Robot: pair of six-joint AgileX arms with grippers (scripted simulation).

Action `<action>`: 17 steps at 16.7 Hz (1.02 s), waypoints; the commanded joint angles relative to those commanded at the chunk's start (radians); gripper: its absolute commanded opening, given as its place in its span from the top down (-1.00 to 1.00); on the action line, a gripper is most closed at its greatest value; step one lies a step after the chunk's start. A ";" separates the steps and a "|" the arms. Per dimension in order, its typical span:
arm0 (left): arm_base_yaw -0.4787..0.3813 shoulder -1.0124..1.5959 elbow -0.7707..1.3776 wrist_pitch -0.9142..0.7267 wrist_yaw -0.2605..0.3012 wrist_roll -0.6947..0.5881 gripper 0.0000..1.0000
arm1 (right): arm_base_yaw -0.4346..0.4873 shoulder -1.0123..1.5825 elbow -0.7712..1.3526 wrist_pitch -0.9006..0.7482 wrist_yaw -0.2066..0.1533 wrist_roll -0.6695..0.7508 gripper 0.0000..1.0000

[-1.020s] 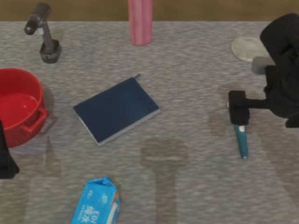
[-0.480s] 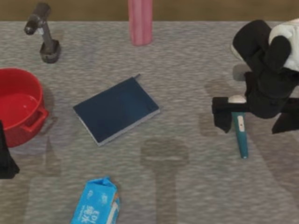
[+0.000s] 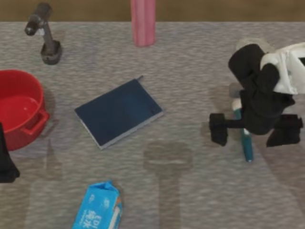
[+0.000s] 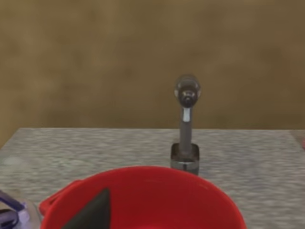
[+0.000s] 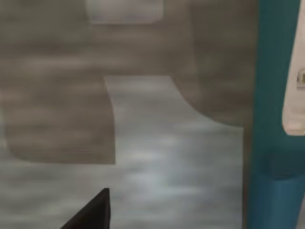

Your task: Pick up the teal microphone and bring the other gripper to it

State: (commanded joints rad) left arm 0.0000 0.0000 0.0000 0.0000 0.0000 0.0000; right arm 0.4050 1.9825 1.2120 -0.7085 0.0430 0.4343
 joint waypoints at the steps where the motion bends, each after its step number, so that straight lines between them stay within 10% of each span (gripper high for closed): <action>1: 0.000 0.000 0.000 0.000 0.000 0.000 -1.00 | -0.001 0.026 -0.017 0.046 0.000 -0.001 -1.00; 8: 0.000 0.000 0.000 0.000 0.000 0.000 -1.00 | -0.003 0.092 -0.059 0.146 0.000 -0.002 -1.00; 17: 0.000 0.000 0.000 0.000 0.000 0.000 -1.00 | -0.003 0.092 -0.059 0.146 0.000 -0.002 0.36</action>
State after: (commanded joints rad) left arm 0.0000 0.0000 0.0000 0.0000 0.0000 0.0000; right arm 0.4018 2.0744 1.1535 -0.5628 0.0435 0.4324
